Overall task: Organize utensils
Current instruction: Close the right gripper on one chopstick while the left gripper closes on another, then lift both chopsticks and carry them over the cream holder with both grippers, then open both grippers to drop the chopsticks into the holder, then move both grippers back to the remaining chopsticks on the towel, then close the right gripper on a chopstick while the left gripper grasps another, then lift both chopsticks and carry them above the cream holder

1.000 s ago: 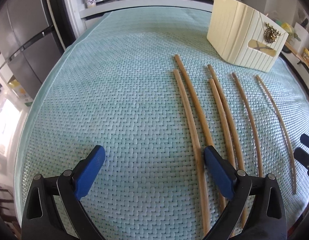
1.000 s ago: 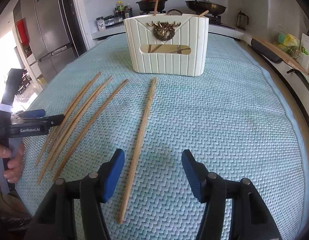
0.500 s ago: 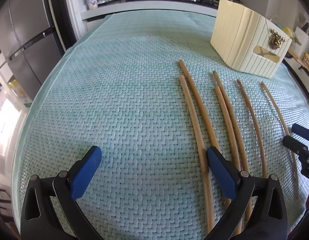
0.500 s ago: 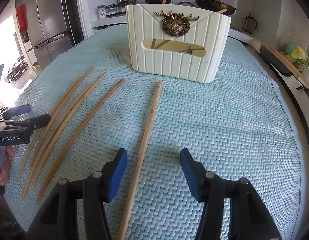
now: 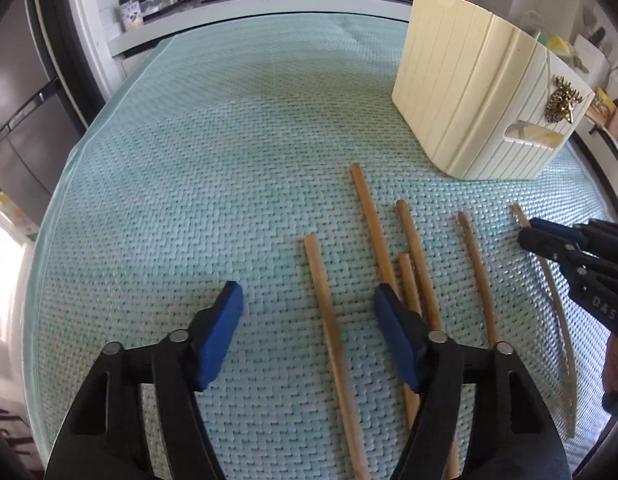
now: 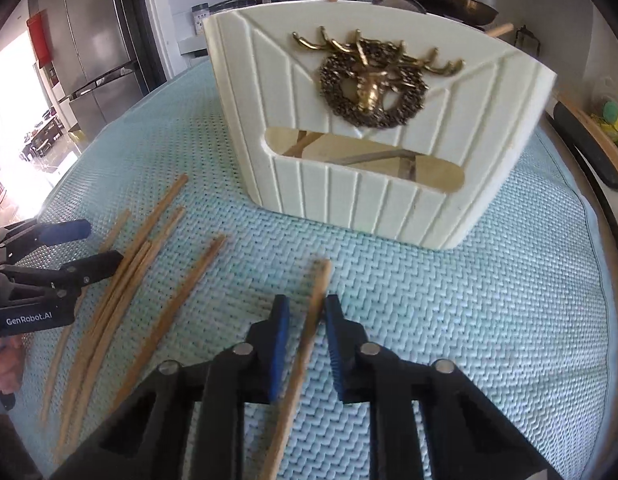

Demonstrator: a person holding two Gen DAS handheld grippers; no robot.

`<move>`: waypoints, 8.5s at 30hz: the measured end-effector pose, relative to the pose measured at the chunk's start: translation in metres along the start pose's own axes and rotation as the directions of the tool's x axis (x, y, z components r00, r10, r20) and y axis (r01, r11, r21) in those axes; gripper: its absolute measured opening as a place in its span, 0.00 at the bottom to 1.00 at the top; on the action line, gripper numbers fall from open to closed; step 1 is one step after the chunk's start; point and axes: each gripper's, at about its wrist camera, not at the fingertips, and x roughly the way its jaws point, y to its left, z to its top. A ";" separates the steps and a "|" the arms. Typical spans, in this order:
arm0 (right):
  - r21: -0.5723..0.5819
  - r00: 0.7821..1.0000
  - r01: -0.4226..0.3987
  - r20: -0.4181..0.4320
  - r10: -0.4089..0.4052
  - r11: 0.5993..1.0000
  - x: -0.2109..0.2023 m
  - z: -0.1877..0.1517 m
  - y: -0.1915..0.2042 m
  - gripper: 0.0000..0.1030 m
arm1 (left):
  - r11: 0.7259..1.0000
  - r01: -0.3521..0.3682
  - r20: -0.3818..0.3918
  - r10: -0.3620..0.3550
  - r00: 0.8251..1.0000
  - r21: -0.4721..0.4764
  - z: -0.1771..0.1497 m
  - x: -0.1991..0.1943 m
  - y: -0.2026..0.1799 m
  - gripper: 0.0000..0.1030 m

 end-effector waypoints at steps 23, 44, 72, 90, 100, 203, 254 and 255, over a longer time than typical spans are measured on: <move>0.051 0.918 -0.214 0.350 0.184 0.975 -0.163 -0.016 -0.025 0.07 | 0.972 0.229 0.330 -0.198 0.923 -0.057 -0.004 -0.154 0.004 0.05; -0.014 0.819 -0.150 0.559 0.132 0.989 -0.245 -0.005 -0.014 0.07 | 0.948 0.317 0.505 -0.255 0.825 -0.039 0.029 -0.217 -0.009 0.04; 0.015 0.848 -0.131 0.519 0.104 0.991 -0.140 0.148 -0.076 0.07 | 0.964 0.259 0.451 -0.205 0.868 -0.060 0.193 -0.109 -0.065 0.04; 0.040 0.884 -0.055 0.467 0.030 0.998 -0.169 0.113 -0.072 0.49 | 0.985 0.172 0.361 -0.172 0.917 0.032 0.113 -0.158 -0.053 0.79; -0.002 0.879 0.075 0.473 -0.065 0.997 -0.224 -0.047 -0.028 0.50 | 0.996 0.068 0.268 -0.079 0.960 0.052 -0.057 -0.188 -0.020 0.89; 0.009 0.998 0.063 0.008 -0.063 0.998 -0.032 -0.041 -0.040 0.19 | 0.999 0.046 0.037 -0.047 0.998 0.014 0.031 0.015 -0.026 0.22; 0.005 0.803 -0.091 0.593 0.070 0.996 -0.262 -0.026 -0.027 0.06 | 0.952 0.301 0.471 -0.294 0.832 0.063 0.014 -0.230 -0.033 0.04; 0.005 0.802 -0.087 0.593 0.067 0.996 -0.263 -0.025 -0.027 0.06 | 0.951 0.303 0.472 -0.297 0.830 0.067 0.015 -0.231 -0.034 0.04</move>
